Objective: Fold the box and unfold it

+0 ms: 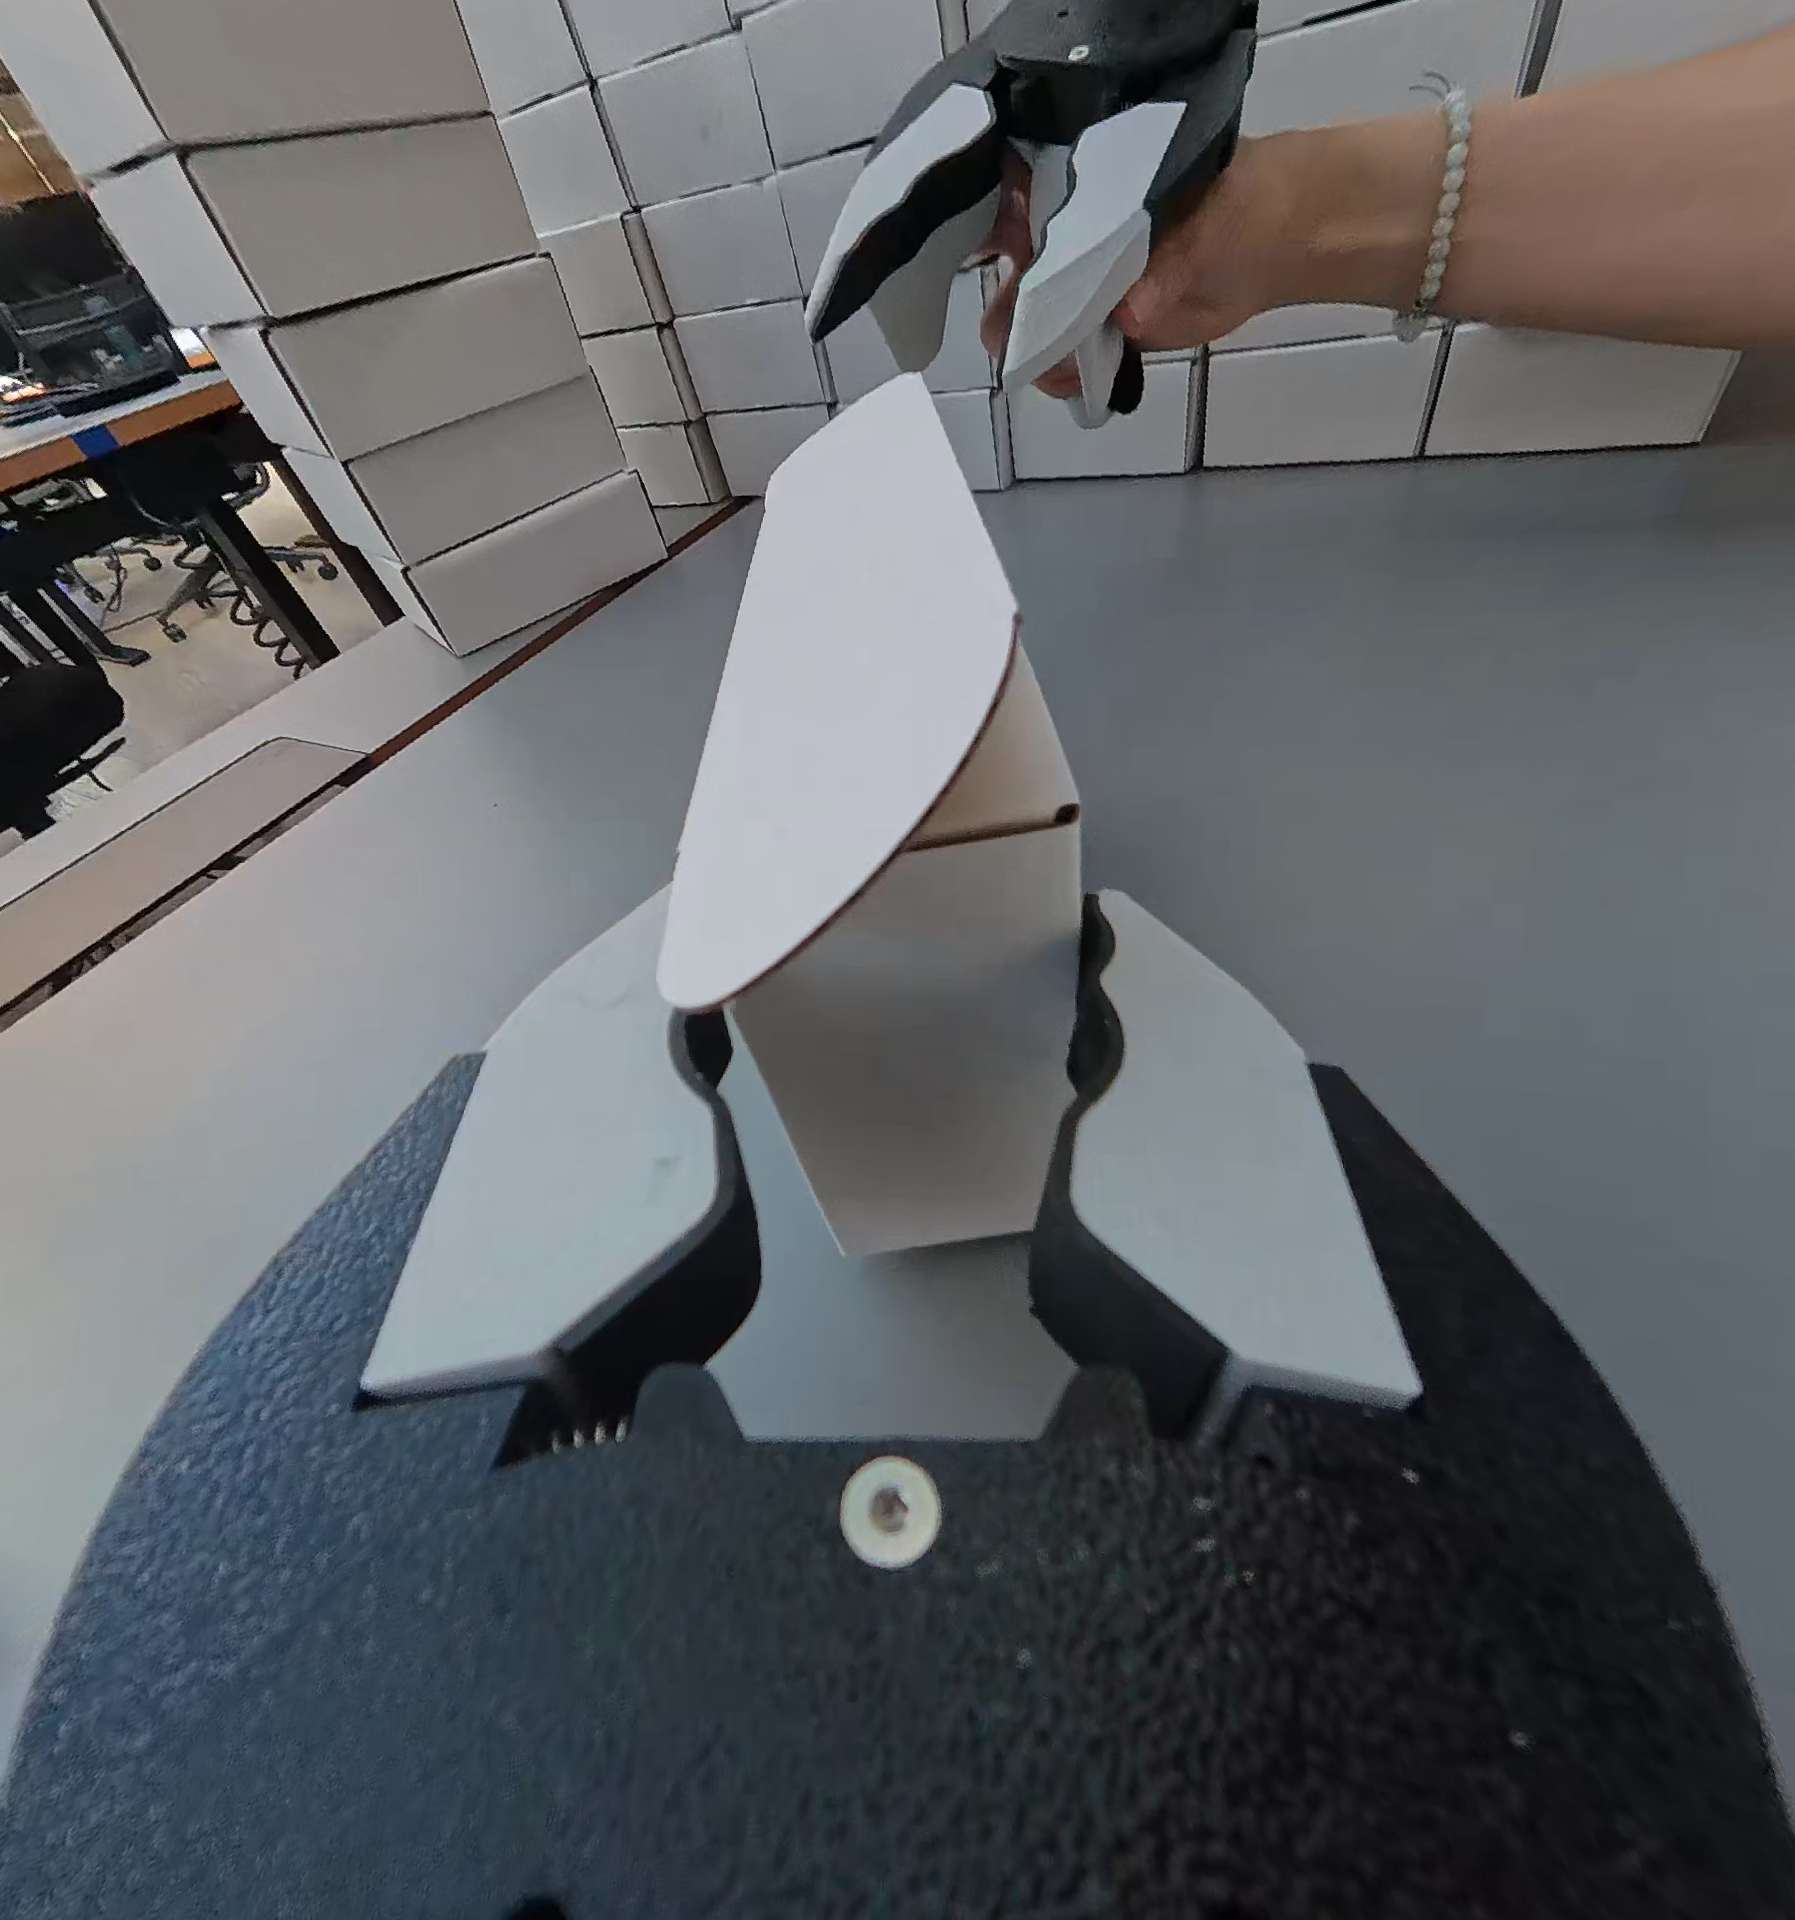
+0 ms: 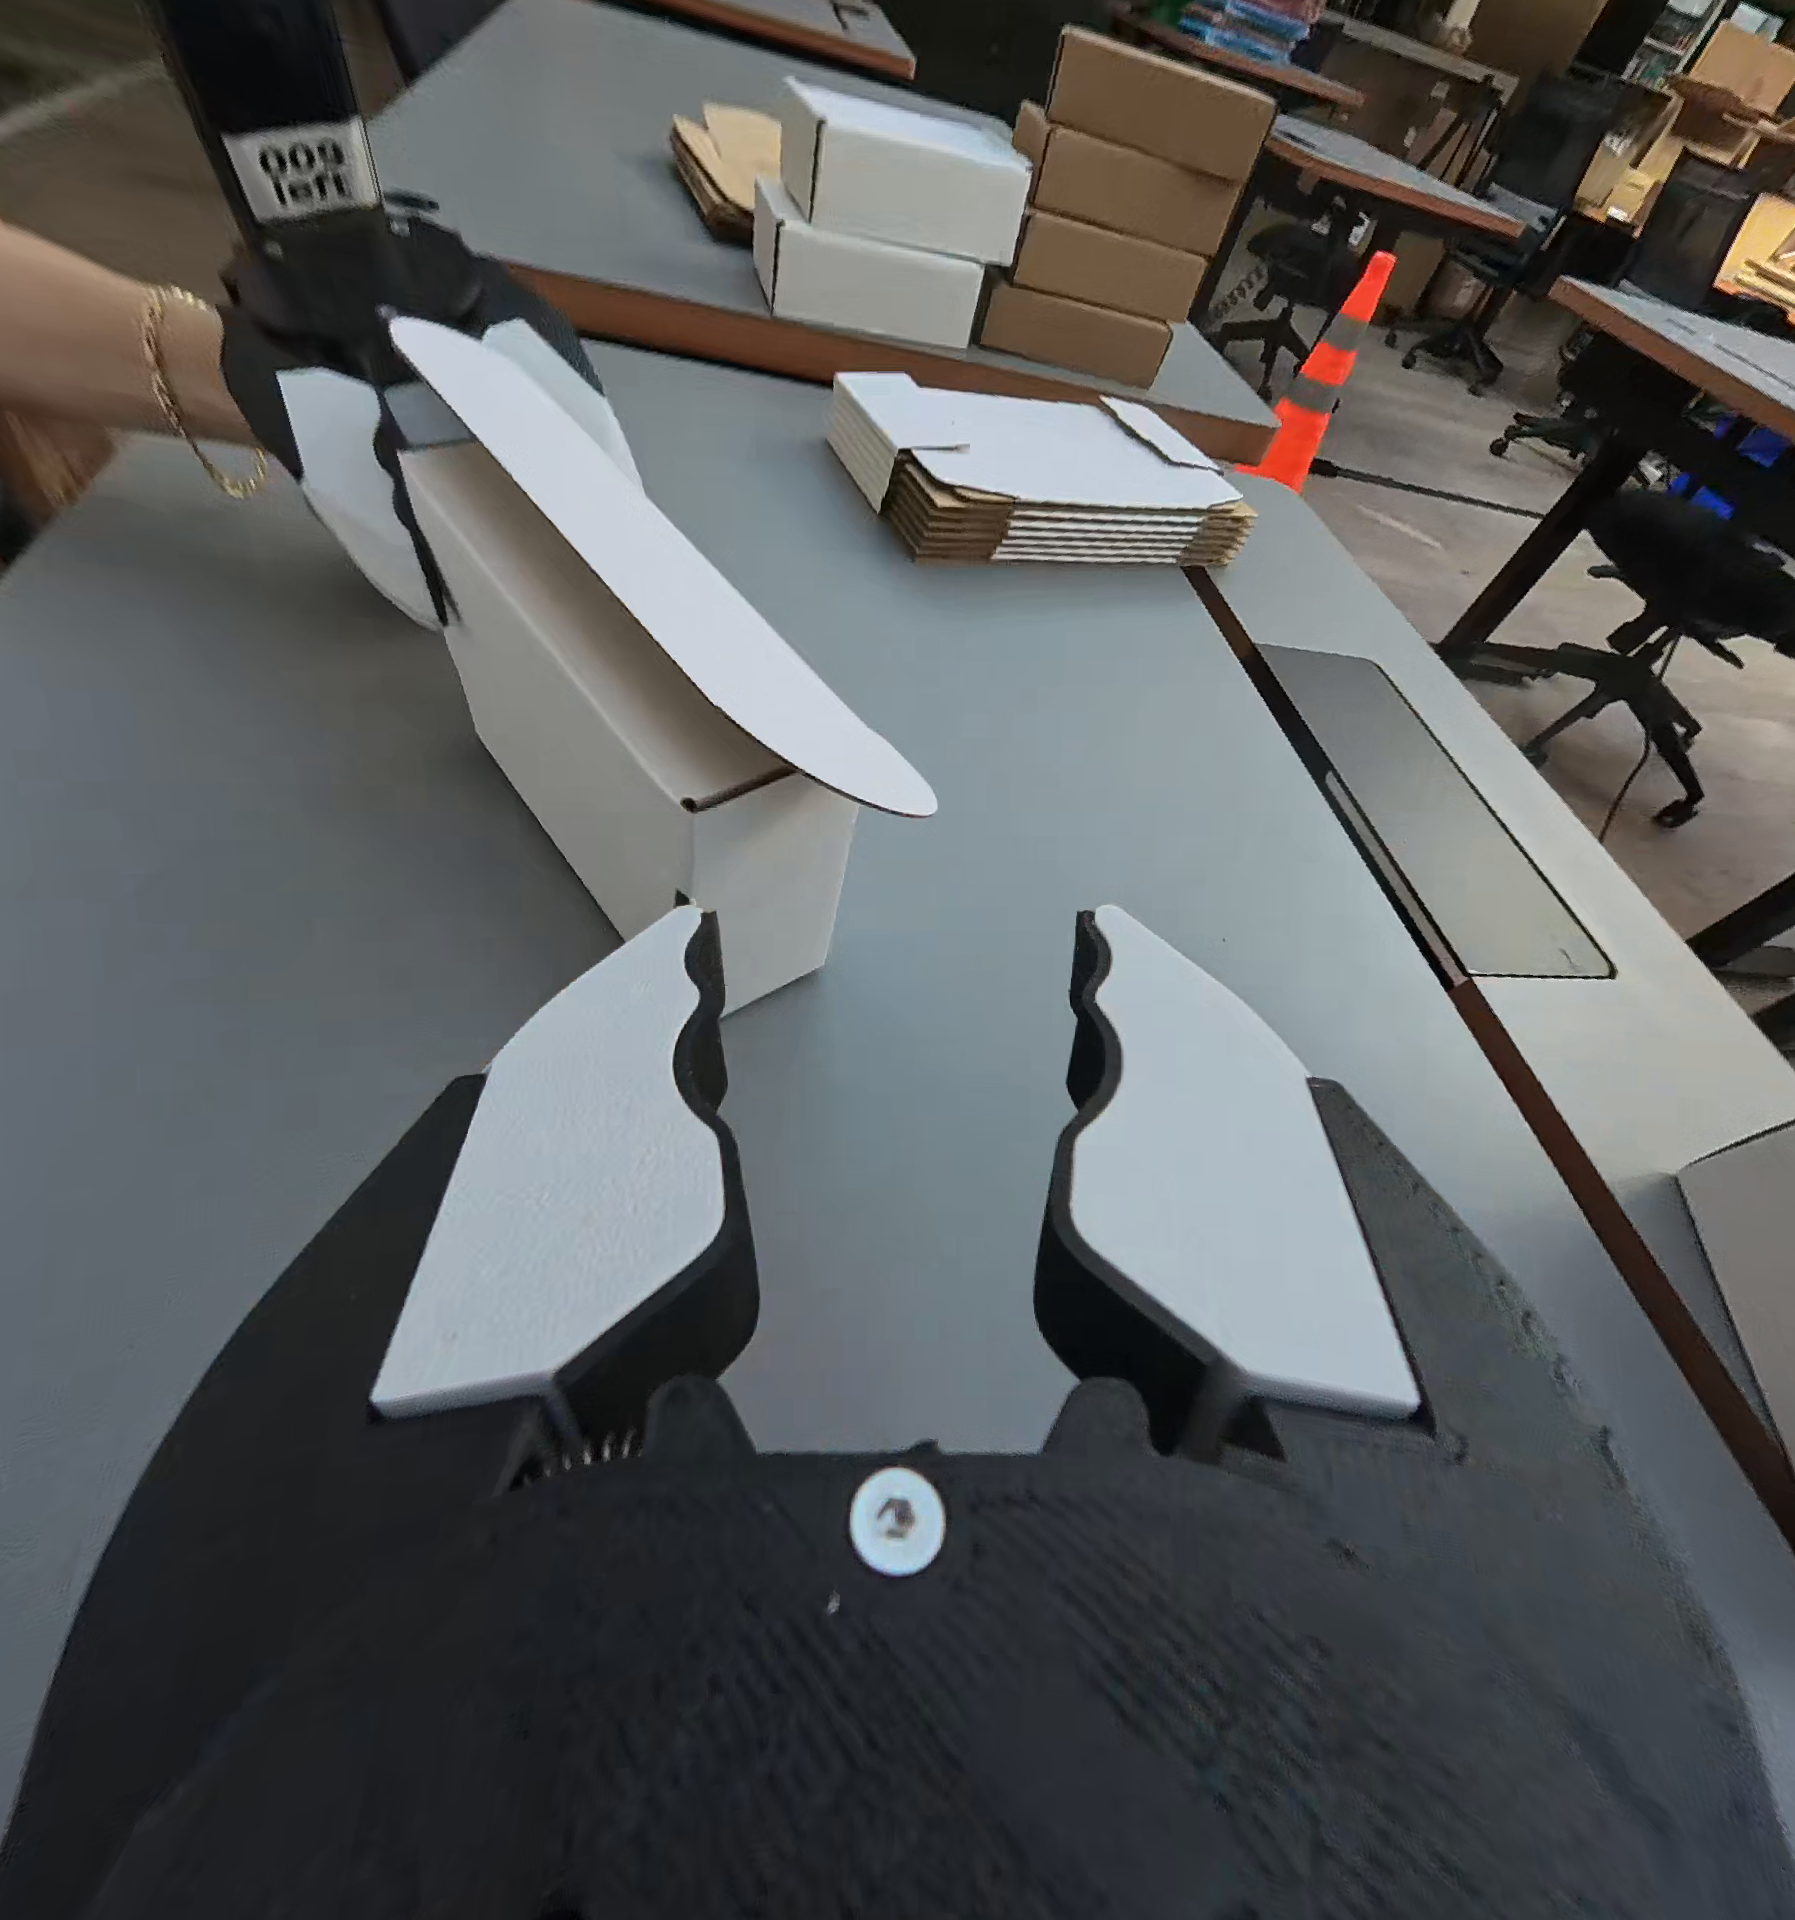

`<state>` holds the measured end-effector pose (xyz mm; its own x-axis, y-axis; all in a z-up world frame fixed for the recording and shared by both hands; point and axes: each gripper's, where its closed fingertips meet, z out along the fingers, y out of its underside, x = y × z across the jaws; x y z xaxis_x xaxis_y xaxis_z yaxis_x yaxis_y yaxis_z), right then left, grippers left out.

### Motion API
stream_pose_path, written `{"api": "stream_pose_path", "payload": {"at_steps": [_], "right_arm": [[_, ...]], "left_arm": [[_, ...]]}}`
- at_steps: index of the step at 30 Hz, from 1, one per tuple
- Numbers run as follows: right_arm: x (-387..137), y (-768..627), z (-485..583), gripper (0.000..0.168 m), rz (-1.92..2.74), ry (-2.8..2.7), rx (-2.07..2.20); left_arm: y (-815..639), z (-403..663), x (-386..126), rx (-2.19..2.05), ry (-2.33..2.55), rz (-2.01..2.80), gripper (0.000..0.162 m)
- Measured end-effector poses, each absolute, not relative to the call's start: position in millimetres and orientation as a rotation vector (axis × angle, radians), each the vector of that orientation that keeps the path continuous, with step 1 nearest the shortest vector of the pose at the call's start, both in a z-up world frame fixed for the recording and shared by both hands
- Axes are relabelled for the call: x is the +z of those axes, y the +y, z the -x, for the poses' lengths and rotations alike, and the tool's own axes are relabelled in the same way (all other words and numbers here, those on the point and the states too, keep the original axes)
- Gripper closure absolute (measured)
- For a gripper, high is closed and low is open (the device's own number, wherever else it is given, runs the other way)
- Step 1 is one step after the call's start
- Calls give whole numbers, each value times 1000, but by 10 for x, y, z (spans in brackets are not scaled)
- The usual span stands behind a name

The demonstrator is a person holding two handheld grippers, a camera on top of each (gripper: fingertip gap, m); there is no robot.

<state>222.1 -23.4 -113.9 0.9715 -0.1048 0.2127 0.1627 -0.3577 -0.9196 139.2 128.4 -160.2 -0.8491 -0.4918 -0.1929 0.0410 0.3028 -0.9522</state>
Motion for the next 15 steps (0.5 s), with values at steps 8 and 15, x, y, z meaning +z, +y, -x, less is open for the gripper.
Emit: {"api": "stream_pose_path", "payload": {"at_steps": [8, 15], "right_arm": [[-1169, 62, -2092, 132, 1884, -345, -479], [-1102, 91, -2004, 164, 1844, -416, -386]], "left_arm": [[1305, -1392, -1686, -1500, 2270, 382, 97], [1312, -1397, -1698, -1504, 2319, 373, 98]]}}
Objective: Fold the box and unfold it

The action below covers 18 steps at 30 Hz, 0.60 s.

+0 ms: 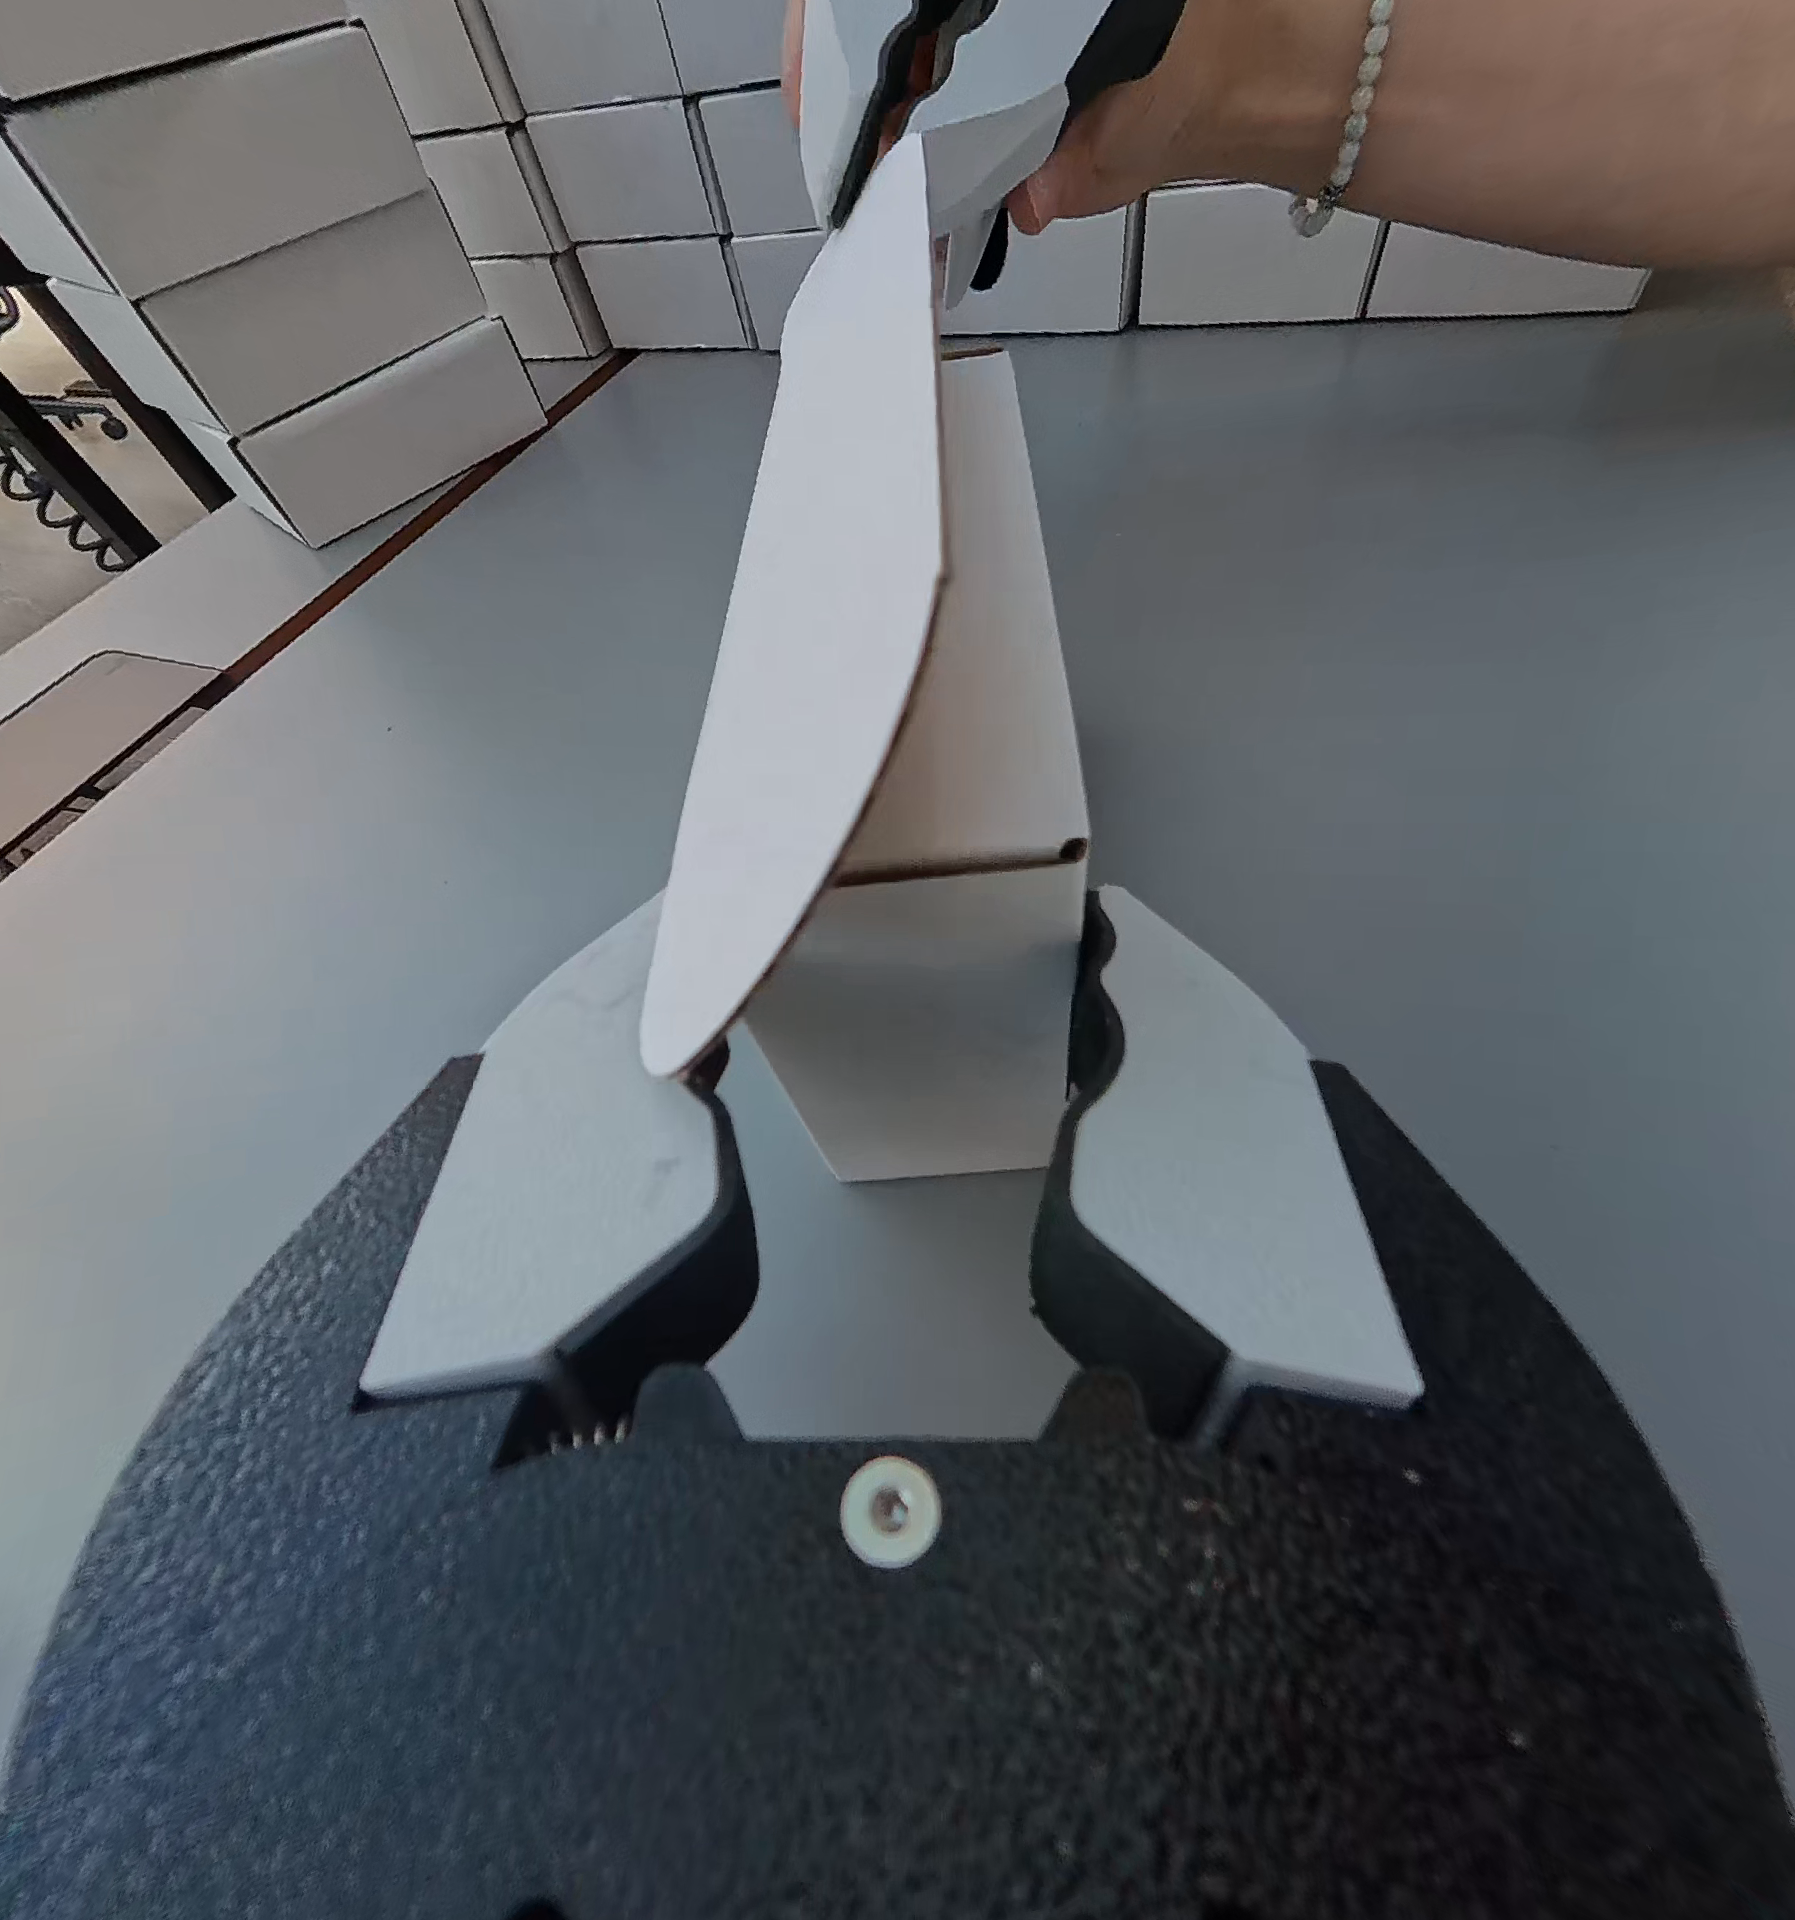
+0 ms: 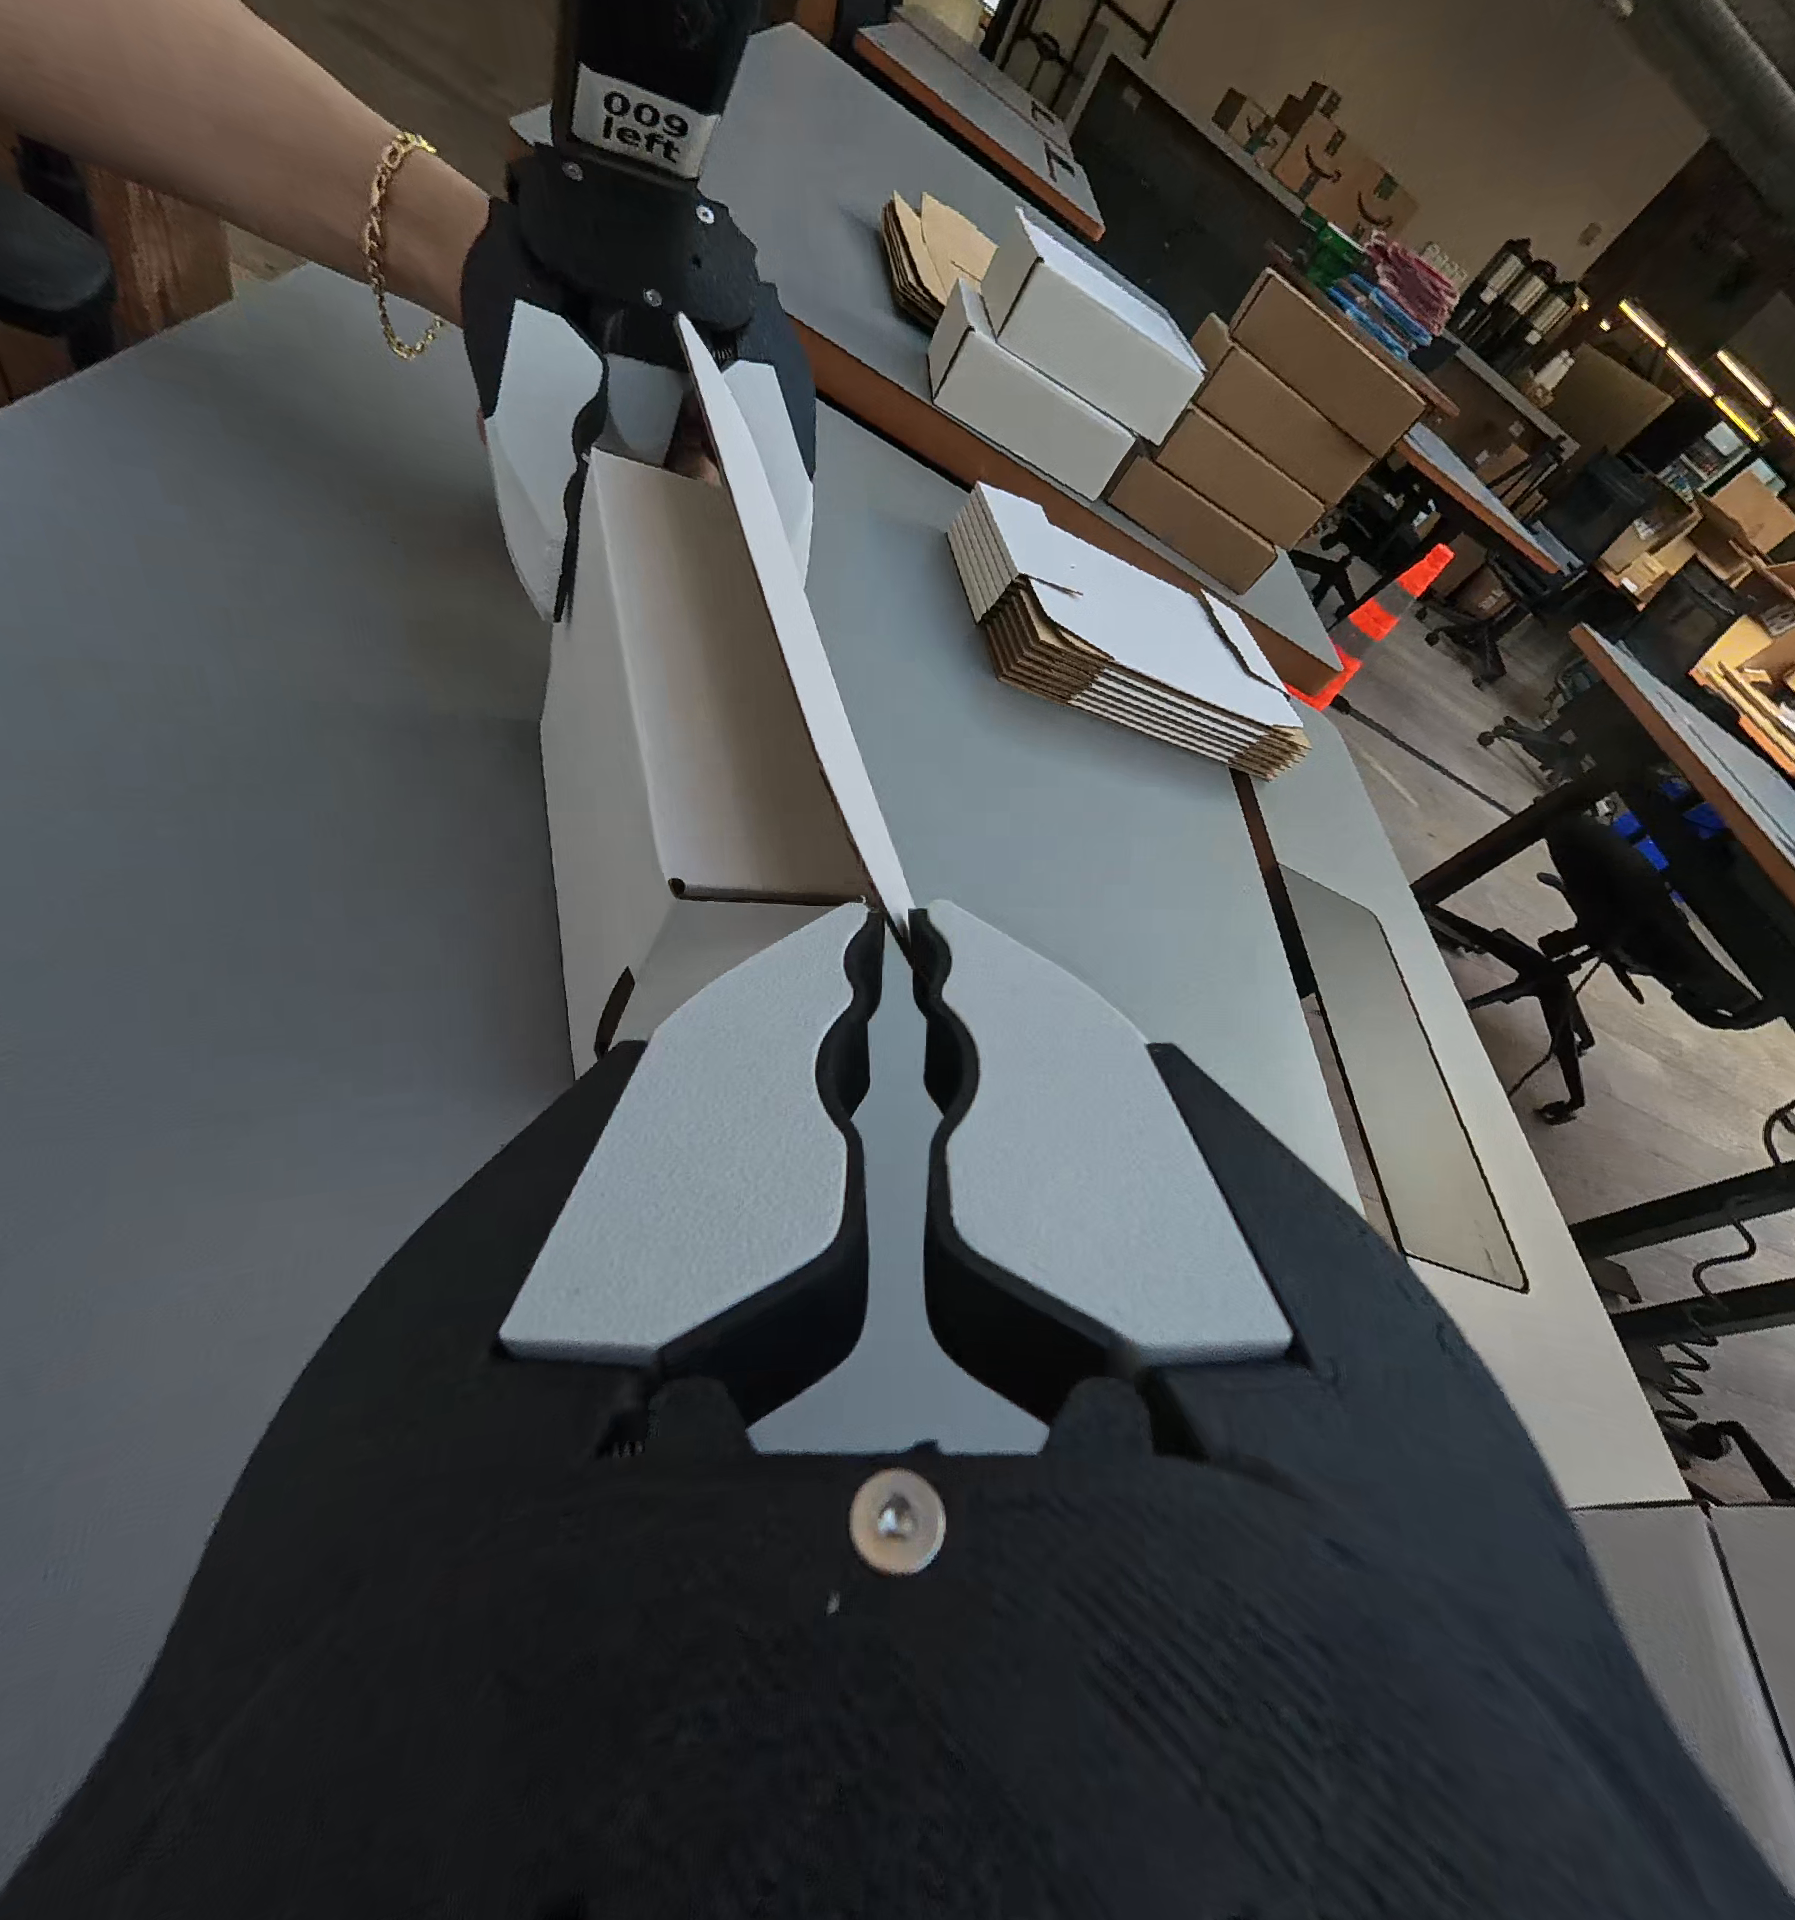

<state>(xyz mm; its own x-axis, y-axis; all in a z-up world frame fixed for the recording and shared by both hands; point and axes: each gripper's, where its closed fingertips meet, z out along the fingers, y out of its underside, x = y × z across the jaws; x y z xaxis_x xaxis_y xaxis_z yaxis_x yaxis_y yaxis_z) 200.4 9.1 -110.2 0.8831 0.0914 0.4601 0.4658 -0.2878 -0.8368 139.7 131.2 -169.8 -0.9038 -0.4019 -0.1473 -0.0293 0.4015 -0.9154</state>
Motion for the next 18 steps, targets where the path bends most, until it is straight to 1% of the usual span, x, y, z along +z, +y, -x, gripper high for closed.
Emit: {"api": "stream_pose_path", "payload": {"at_steps": [6, 14, 18], "right_arm": [[-1064, 101, -2043, 164, 1839, -261, -197], [-952, 173, -2135, 165, 1761, 236, 321], [-976, 181, -2180, 165, 1763, 392, 359]], "left_arm": [[1318, -1408, -1711, -1490, 2372, 371, 97], [1358, -1444, -1737, -1384, 2425, 482, 98], [1354, -1471, -1746, -1344, 2421, 557, 98]]}}
